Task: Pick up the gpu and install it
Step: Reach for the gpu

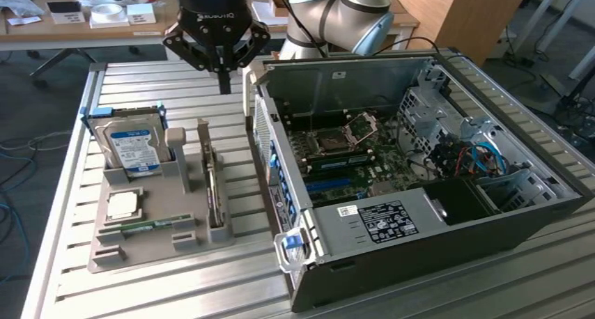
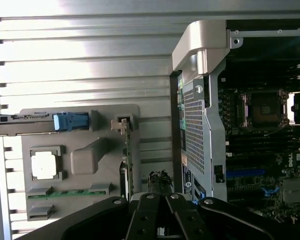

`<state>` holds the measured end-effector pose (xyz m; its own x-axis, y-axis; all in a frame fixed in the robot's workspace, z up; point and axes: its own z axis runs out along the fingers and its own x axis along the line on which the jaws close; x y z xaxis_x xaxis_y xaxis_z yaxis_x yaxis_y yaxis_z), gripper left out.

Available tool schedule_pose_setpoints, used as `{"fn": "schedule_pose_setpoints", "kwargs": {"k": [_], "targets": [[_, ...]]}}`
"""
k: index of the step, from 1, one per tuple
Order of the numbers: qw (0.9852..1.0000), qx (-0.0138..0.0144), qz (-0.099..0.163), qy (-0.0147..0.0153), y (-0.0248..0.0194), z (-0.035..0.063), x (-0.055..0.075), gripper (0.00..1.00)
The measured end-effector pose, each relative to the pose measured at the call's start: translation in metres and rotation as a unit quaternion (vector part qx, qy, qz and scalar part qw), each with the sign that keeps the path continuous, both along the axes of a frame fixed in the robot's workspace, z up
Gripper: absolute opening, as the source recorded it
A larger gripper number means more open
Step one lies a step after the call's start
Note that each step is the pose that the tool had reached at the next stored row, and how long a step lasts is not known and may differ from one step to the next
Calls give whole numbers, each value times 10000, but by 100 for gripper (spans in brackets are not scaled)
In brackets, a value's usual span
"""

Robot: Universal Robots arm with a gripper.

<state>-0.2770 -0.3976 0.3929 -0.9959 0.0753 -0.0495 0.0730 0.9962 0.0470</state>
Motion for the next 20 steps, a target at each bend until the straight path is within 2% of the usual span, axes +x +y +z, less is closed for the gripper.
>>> {"fn": "schedule_pose_setpoints", "kwargs": {"k": [20], "targets": [[10000,0,0,-3,0,0,-122,11]]}}
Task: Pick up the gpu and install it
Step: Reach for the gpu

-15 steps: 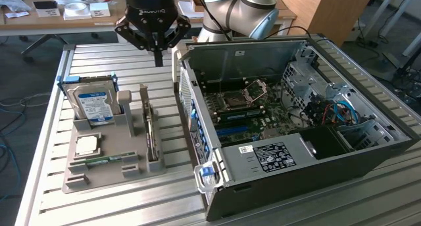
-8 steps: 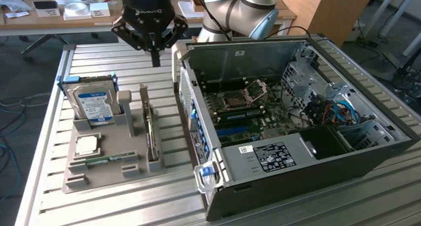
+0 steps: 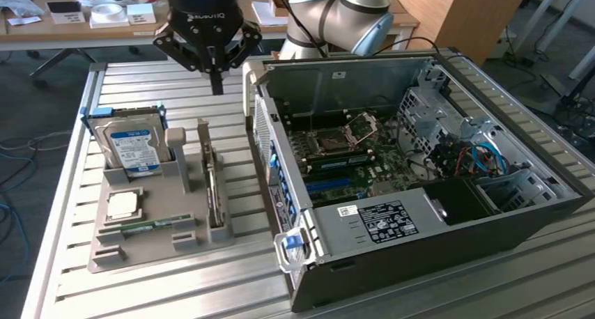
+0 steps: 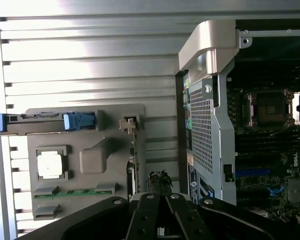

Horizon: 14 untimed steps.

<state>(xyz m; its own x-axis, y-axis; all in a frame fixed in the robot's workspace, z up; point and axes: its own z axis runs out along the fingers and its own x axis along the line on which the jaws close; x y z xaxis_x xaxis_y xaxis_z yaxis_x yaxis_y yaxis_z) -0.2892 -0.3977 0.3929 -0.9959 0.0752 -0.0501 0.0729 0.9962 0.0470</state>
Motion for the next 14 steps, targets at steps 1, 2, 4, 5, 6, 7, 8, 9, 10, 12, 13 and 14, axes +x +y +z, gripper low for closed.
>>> {"fn": "schedule_pose_setpoints", "kwargs": {"k": [1,2,4,5,6,7,8,9,10,12,13,14], "targets": [[10000,0,0,-2,0,0,-28,11],[10000,0,0,-3,0,0,-56,11],[10000,0,-1,-5,0,-1,-95,11],[10000,1,-1,-6,0,-1,-101,11],[10000,0,0,-6,-1,-1,-101,11],[10000,0,0,-5,-6,0,-101,11],[10000,1,0,-5,-13,-1,-102,11],[10000,0,0,-6,-24,-1,-104,11],[10000,0,0,-5,-37,0,-106,11],[10000,1,-1,-6,-70,-1,-116,11],[10000,0,0,-6,-92,-1,-123,11],[10000,0,0,-5,-112,-1,-130,11]]}}
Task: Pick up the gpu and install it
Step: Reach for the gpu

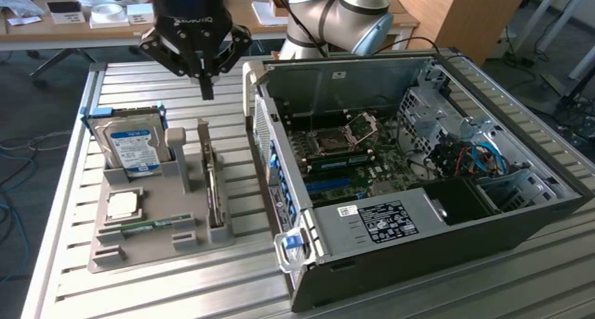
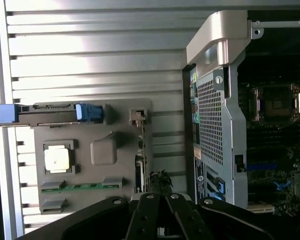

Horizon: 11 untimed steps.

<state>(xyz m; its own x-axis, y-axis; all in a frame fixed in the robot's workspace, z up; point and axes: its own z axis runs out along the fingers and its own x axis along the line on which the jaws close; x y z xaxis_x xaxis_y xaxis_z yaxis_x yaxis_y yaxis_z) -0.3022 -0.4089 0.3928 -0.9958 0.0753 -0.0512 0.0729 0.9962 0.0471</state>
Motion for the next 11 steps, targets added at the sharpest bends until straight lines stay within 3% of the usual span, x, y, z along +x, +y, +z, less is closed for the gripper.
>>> {"fn": "schedule_pose_setpoints", "kwargs": {"k": [8,11], "targets": [[10000,0,0,0,-167,0,-43,11],[10000,0,0,0,-204,0,-49,11]]}}
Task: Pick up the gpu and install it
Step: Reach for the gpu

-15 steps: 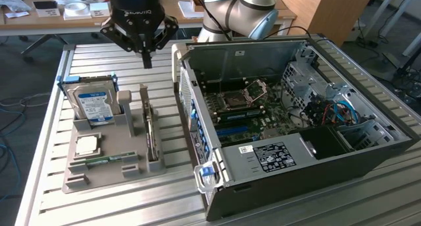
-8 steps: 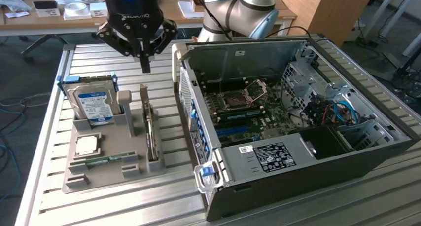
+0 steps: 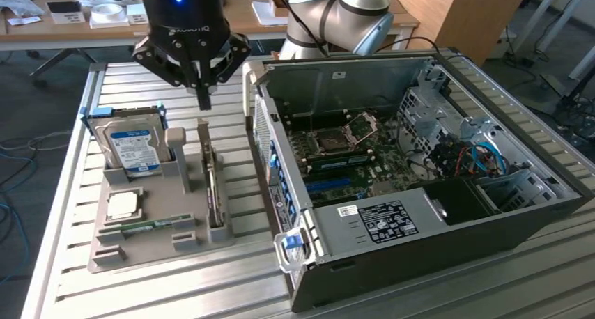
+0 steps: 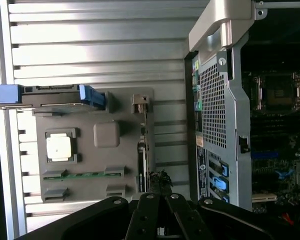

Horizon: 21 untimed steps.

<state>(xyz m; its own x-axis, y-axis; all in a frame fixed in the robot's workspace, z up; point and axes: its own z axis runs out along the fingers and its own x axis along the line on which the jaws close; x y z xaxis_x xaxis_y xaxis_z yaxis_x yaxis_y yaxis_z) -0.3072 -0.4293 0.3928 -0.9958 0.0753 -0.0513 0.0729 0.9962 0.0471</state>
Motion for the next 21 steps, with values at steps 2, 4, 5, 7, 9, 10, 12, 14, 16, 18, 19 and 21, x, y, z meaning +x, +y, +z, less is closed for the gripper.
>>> {"fn": "schedule_pose_setpoints", "kwargs": {"k": [2,4,5,7,9,10,12,14,16,18,19,21], "targets": [[10000,0,0,0,-26,0,-6,11],[10000,0,0,0,-54,0,-16,11],[10000,0,0,0,-70,0,-22,11],[10000,0,0,0,-100,0,-39,11],[10000,0,-1,0,-123,-1,-64,11],[10000,0,-1,0,-132,-1,-75,11],[10000,0,1,0,-146,-3,-96,11],[10000,-2,0,0,-153,-9,-111,11],[10000,-9,0,0,-157,-15,-115,11],[10000,-11,0,1,-157,-16,-115,11],[10000,-11,0,0,-158,-19,-116,11],[10000,-10,0,-1,-162,-29,-123,11]]}}
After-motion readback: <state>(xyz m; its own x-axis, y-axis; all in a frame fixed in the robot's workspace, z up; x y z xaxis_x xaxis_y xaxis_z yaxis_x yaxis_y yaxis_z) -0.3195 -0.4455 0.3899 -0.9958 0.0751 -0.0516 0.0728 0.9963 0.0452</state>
